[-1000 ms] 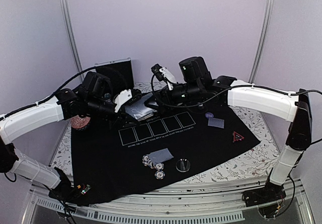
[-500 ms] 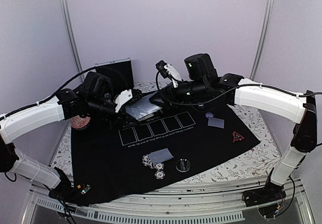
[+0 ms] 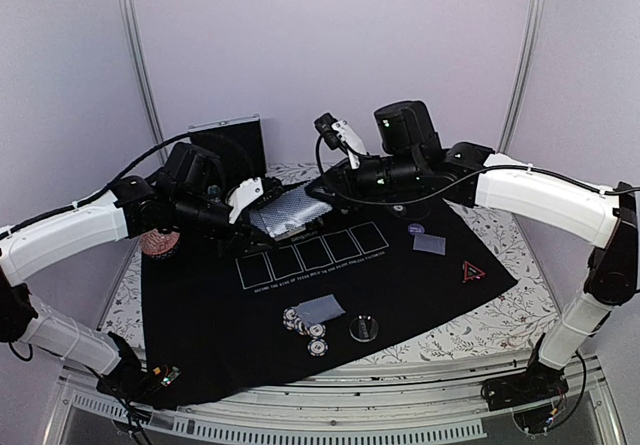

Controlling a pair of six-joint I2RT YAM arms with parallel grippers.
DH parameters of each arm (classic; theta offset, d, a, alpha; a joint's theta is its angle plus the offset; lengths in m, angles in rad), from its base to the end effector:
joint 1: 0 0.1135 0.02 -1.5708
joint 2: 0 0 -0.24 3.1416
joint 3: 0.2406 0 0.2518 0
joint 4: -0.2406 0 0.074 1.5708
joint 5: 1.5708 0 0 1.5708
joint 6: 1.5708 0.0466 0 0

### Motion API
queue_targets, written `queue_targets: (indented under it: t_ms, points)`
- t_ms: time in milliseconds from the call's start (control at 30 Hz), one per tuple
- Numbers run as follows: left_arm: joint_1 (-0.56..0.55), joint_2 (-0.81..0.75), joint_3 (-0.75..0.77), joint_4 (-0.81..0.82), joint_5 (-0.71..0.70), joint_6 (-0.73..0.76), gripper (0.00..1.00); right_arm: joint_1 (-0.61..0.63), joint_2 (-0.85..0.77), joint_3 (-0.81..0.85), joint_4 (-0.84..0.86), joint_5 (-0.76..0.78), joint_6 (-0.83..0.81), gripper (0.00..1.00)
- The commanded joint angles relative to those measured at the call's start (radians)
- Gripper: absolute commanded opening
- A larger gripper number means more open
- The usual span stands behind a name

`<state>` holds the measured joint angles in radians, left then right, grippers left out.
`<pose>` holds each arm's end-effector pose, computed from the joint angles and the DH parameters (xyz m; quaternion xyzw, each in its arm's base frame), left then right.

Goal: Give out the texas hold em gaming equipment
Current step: Pick up the poker card from the face-down deck piles.

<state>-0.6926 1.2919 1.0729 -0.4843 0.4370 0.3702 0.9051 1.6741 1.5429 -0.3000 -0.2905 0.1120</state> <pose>0.2139 -0.2031 0.2745 0.5274 0.7175 -0.2600 0.3734 0.2383 0.3251 0.3301 -0.3938 0.7383 0.3664 0.4069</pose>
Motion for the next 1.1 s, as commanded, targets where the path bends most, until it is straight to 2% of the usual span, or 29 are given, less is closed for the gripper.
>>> queue_targets:
  t_ms: [0, 167, 533, 833, 933, 1067]
  points:
    - [0.007, 0.002, 0.028, 0.023, 0.013, 0.003, 0.38, 0.002, -0.045, -0.011, -0.007, -0.004, 0.007, 0.17]
    - [0.007, 0.001, 0.029, 0.024, 0.013, 0.002, 0.38, 0.003, -0.042, -0.007, -0.008, -0.030, 0.014, 0.04]
    - [0.008, 0.000, 0.027, 0.023, 0.014, 0.003, 0.38, 0.002, -0.088, -0.012, -0.008, -0.006, 0.027, 0.02]
    - [0.008, 0.000, 0.028, 0.023, 0.012, 0.002, 0.38, -0.003, -0.110, -0.001, 0.025, -0.070, 0.033, 0.02]
    - [0.008, 0.000, 0.028, 0.023, 0.013, 0.003, 0.38, -0.050, -0.155, -0.012, 0.057, -0.081, 0.085, 0.02]
    - [0.008, -0.004, 0.028, 0.023, 0.016, 0.001, 0.38, -0.224, -0.318, -0.146, 0.164, -0.119, 0.207, 0.02]
